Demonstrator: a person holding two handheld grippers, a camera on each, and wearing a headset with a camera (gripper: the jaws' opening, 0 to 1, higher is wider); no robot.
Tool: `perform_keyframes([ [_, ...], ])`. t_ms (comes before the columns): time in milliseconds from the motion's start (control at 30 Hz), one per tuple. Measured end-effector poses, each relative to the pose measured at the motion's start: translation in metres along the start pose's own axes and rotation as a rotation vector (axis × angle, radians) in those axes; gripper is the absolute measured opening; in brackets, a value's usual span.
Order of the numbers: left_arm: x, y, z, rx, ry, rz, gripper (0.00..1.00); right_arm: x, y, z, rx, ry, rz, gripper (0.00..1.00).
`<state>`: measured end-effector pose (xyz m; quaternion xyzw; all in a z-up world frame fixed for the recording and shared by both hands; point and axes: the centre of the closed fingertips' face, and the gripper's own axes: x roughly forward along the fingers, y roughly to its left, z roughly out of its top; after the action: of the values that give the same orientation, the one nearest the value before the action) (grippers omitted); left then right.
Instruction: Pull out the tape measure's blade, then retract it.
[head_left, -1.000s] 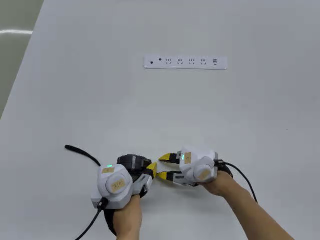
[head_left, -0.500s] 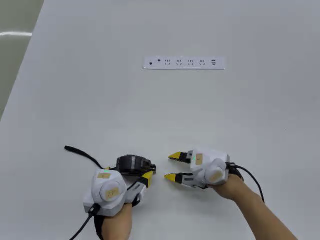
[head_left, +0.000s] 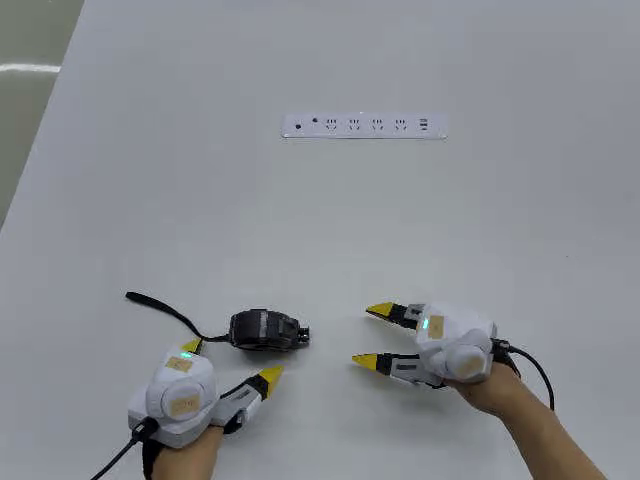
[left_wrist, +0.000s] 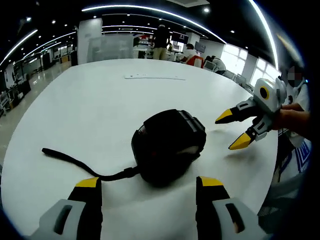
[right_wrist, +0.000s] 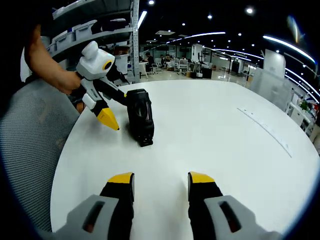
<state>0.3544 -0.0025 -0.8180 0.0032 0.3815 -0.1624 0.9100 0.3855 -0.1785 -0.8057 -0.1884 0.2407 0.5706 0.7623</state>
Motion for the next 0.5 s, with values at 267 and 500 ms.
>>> perform_keyframes([
  [267, -0.009, -0.006, 0.000, 0.108, -0.032, -0.161, 0.77, -0.025, 0.000, -0.014, 0.044, -0.010, -0.057, 0.51],
  [500, -0.021, -0.009, 0.001, 0.152, -0.064, -0.259, 0.80, -0.042, 0.005, -0.023, 0.079, -0.020, -0.094, 0.55],
])
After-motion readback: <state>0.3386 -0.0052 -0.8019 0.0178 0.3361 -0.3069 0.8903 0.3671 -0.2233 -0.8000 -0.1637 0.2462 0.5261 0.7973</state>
